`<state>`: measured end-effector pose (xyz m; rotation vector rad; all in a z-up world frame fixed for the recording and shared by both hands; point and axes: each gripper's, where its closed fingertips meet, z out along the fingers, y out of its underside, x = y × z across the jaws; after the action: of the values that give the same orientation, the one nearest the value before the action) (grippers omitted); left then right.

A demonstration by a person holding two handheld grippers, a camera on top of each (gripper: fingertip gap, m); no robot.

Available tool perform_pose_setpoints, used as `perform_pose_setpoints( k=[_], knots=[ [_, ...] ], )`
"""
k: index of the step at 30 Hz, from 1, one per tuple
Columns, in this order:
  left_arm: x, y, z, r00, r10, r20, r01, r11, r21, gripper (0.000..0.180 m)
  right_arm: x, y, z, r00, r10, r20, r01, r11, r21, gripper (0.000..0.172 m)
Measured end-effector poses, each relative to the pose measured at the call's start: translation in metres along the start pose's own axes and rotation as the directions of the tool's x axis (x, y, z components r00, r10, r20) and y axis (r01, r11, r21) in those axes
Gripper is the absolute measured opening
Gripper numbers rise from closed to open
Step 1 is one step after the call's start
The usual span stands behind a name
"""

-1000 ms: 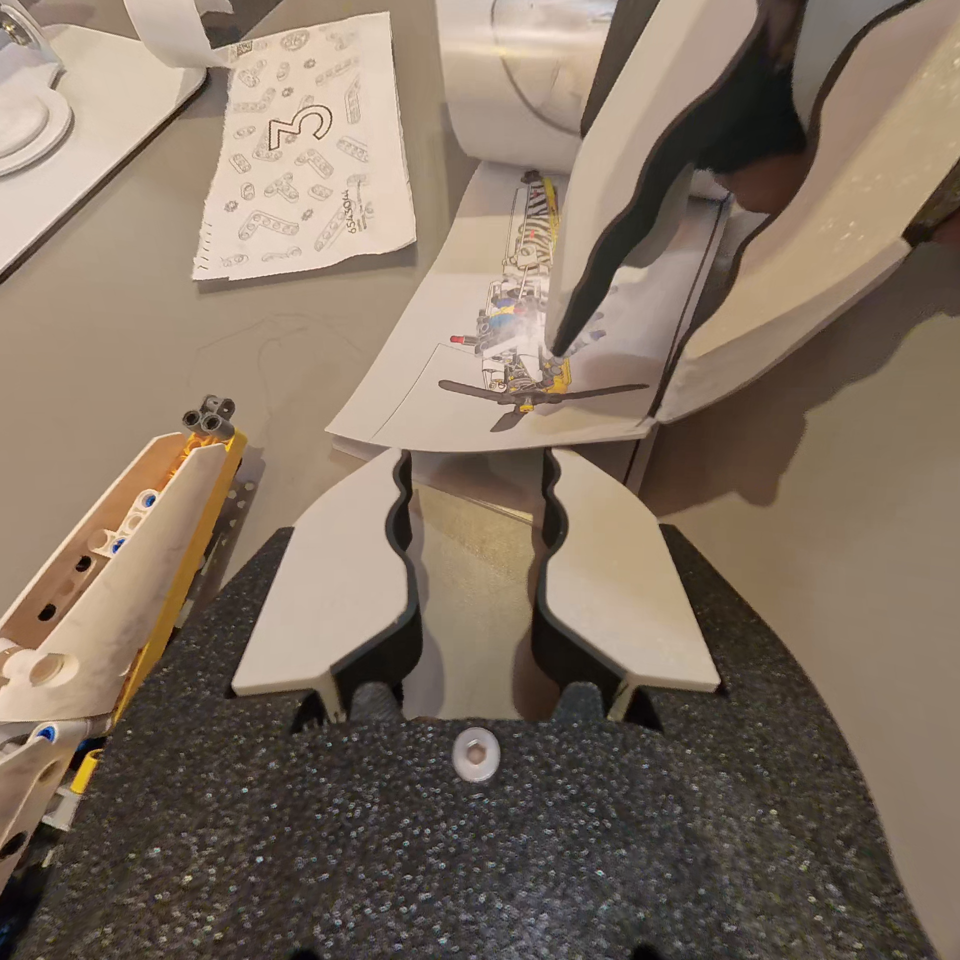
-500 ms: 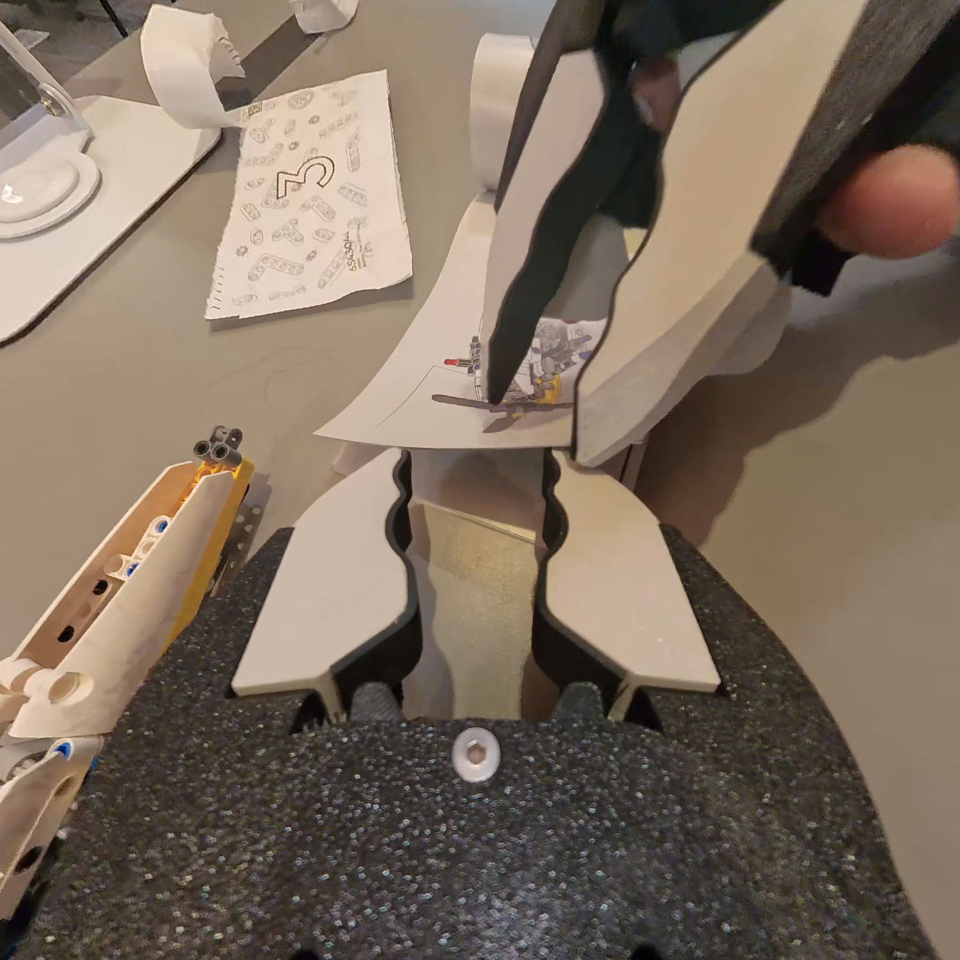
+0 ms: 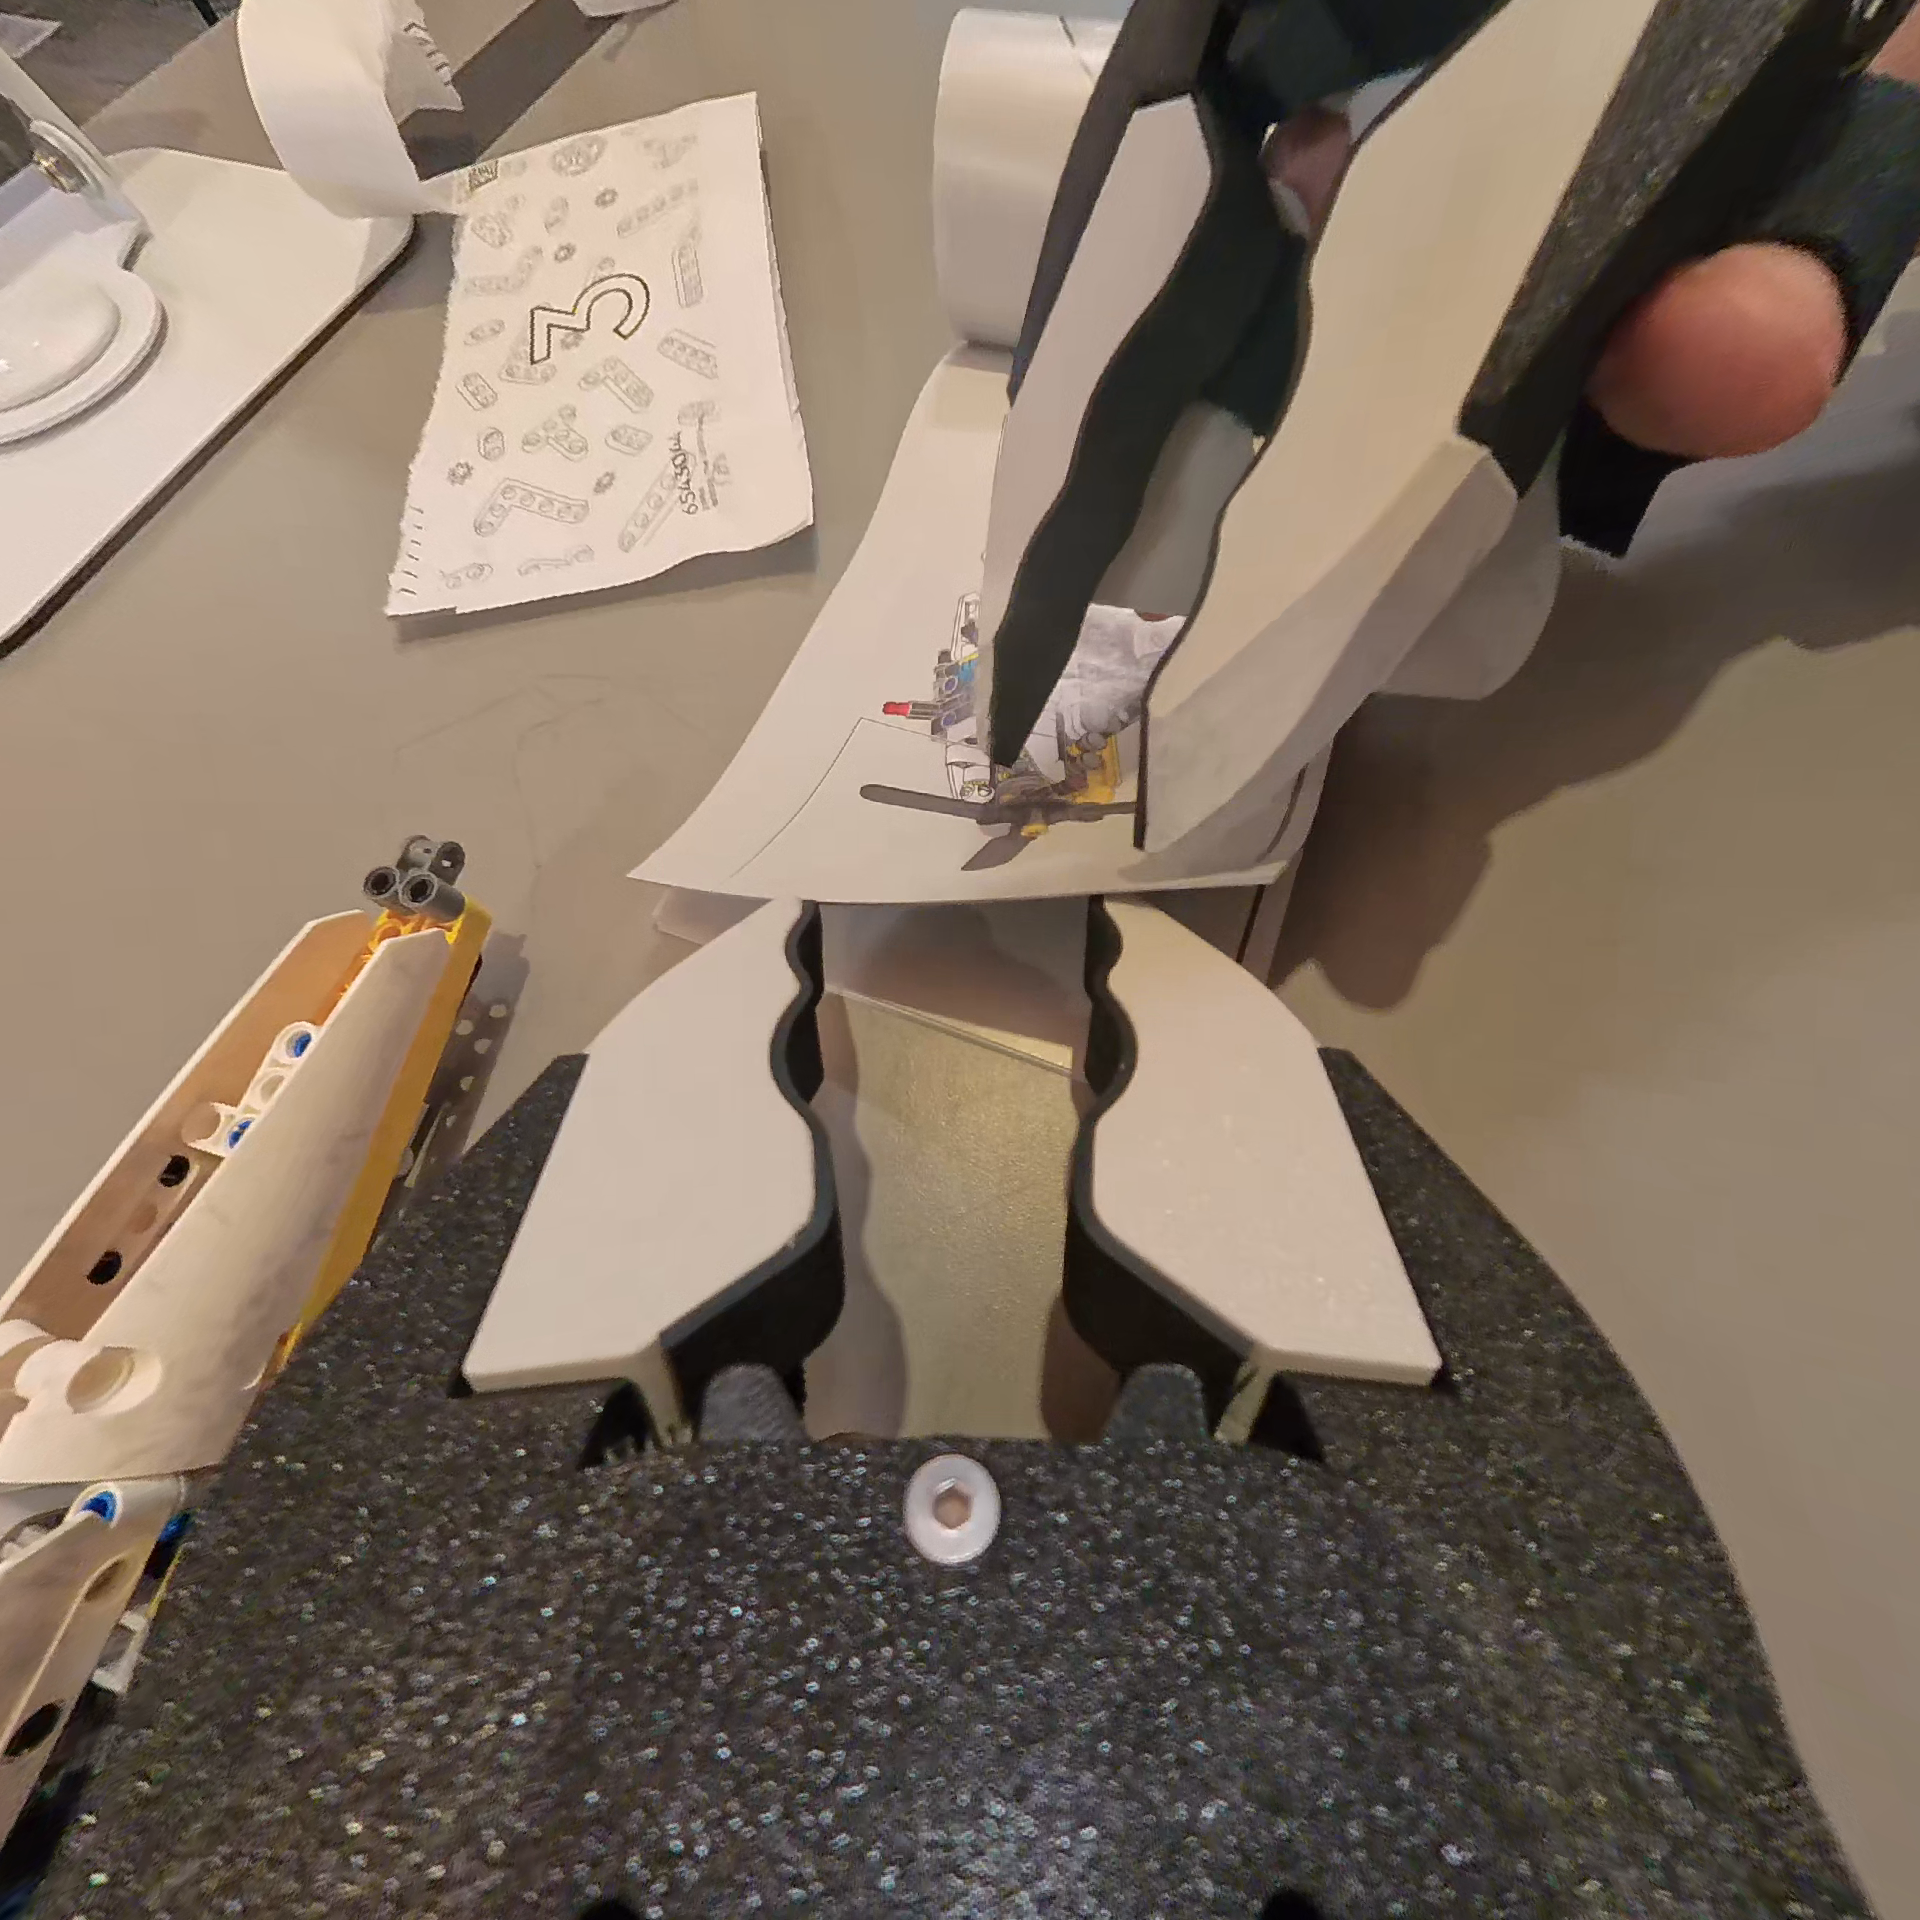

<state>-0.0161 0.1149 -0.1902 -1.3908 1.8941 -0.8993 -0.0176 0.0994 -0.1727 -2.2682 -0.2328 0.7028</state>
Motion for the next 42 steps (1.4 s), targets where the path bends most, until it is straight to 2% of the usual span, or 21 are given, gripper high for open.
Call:
perform_pose_setpoints(
  k=[4,20,26,36,40,42],
  knots=[
    [0.000,0.000,0.001,1.000,0.004,0.001,-0.004,1.000,-0.002,0.050,-0.007,-0.004,0.001,0.999,0.009,0.038,-0.010,1.000,0.017,0.040],
    [0.002,0.003,0.002,1.000,0.006,-0.009,-0.006,1.000,-0.015,0.051,0.000,0.003,0.001,1.000,0.021,0.023,-0.022,1.000,0.007,0.037],
    [0.002,0.003,0.002,1.000,0.005,-0.010,-0.005,1.000,-0.016,0.051,-0.002,0.007,-0.001,0.999,0.027,0.038,-0.026,1.000,-0.014,0.023],
    [0.001,0.003,0.002,1.000,0.005,-0.009,-0.005,1.000,-0.016,0.051,-0.015,0.014,-0.001,0.996,0.023,0.091,-0.017,0.997,-0.069,0.013],
    [0.001,0.003,0.002,1.000,0.009,-0.007,-0.009,1.000,-0.019,0.051,-0.018,0.017,0.000,0.995,0.016,0.101,-0.008,0.997,-0.082,0.001],
    [0.002,0.003,0.002,1.000,0.010,-0.008,-0.011,1.000,-0.021,0.051,-0.019,0.019,0.000,0.994,0.012,0.106,-0.002,0.996,-0.093,0.000]
  ],
)
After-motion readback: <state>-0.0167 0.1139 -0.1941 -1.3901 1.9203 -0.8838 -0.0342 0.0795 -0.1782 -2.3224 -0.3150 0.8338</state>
